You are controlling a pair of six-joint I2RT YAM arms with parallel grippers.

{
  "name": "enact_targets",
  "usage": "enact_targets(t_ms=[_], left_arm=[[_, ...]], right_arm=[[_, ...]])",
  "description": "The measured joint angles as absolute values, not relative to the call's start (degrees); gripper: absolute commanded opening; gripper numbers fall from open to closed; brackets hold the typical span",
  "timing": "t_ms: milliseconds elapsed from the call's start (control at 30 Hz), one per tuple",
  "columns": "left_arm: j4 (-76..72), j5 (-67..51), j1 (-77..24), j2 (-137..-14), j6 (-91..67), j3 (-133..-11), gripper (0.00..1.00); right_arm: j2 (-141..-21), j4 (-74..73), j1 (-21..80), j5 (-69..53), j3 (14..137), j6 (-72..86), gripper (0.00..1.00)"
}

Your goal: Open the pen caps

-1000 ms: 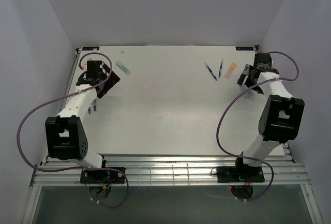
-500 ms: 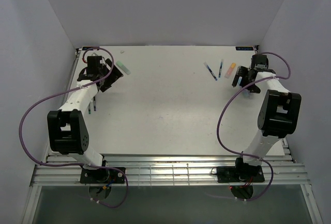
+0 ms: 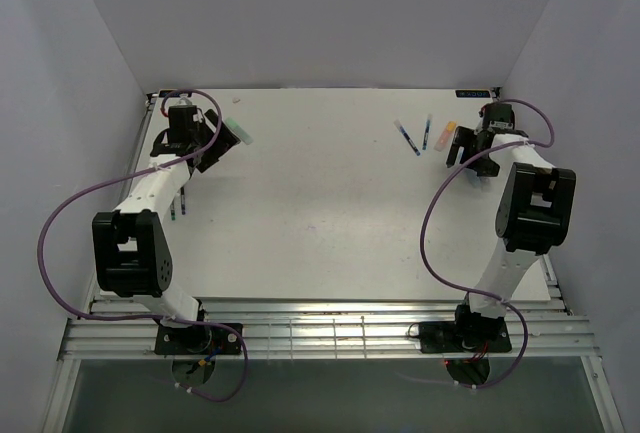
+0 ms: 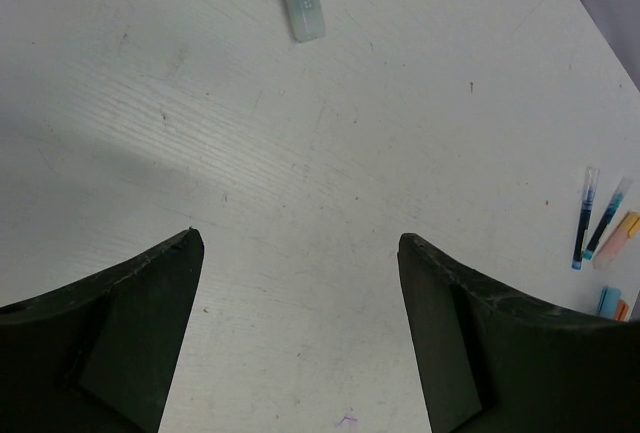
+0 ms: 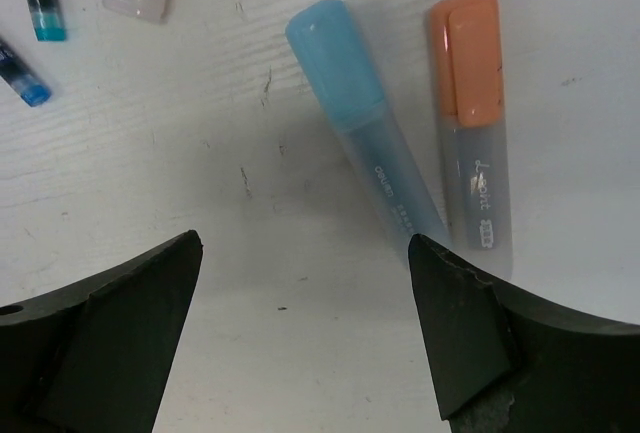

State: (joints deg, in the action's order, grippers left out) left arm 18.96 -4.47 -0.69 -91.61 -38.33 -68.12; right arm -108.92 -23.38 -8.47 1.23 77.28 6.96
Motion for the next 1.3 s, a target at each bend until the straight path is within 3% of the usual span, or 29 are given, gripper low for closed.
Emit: enact_targets(t_ms=[467, 1300], left_arm=[[17.4, -5.8, -0.7, -92.6, -38.0, -68.1, 0.88], [16.2, -8.0, -0.7, -94.5, -37.7, -69.4, 0.88]], right_arm=[[-113.9, -22.7, -8.5, 1.1, 83.1, 6.2, 0.89], [-115.3, -22.2, -8.6, 1.3, 81.5, 5.3, 0.86]])
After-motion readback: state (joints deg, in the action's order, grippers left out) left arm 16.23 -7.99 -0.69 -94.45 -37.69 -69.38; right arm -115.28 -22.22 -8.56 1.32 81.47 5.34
